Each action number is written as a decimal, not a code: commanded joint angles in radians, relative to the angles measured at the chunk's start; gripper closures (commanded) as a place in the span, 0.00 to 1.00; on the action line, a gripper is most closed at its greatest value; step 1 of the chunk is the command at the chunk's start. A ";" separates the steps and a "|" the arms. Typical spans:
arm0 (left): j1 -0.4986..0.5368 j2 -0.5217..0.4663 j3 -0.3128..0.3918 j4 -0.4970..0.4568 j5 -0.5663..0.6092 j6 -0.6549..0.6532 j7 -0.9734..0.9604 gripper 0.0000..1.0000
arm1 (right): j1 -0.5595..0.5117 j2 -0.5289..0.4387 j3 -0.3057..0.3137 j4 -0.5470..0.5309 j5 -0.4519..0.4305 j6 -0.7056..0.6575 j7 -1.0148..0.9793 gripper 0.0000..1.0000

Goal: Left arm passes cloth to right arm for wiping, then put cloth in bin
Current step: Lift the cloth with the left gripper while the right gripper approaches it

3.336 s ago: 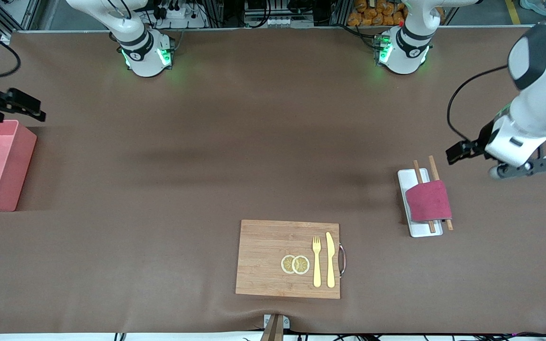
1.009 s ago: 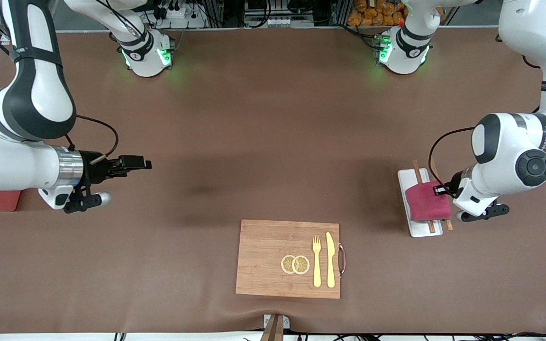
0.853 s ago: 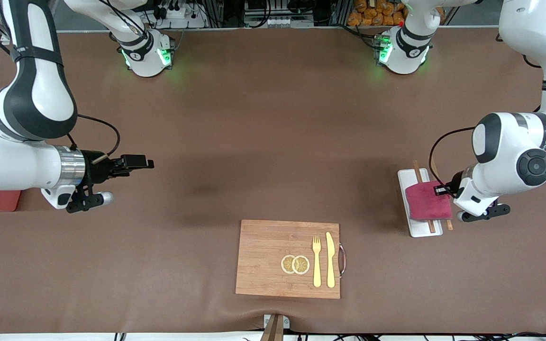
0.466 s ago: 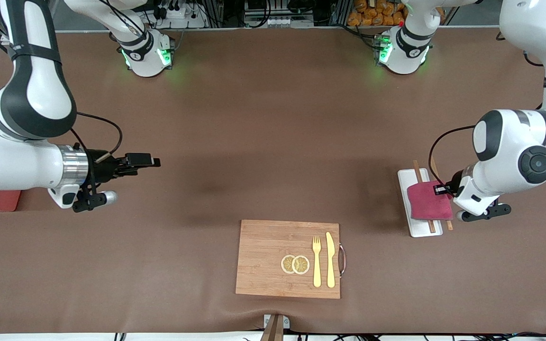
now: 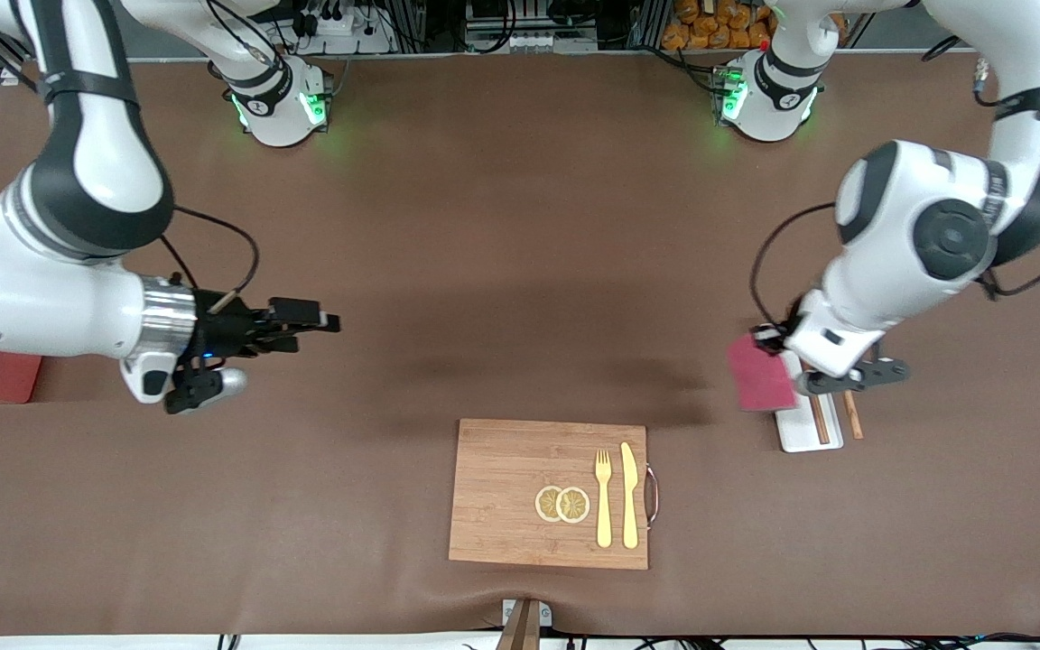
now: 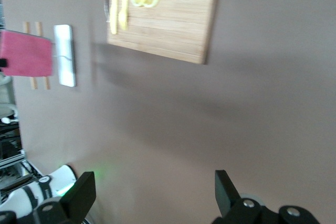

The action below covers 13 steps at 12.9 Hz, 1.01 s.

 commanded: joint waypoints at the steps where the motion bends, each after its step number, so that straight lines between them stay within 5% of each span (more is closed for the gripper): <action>1: -0.035 0.077 -0.085 0.124 -0.001 -0.011 -0.210 1.00 | 0.066 -0.008 -0.008 -0.008 0.042 0.081 -0.039 0.00; 7: -0.261 0.199 -0.096 0.287 -0.074 0.131 -0.847 1.00 | 0.147 -0.019 -0.008 -0.094 0.042 0.242 -0.363 0.00; 13: -0.357 0.246 -0.090 0.290 -0.071 0.311 -1.067 1.00 | 0.230 -0.123 -0.008 -0.310 0.044 0.414 -0.565 0.00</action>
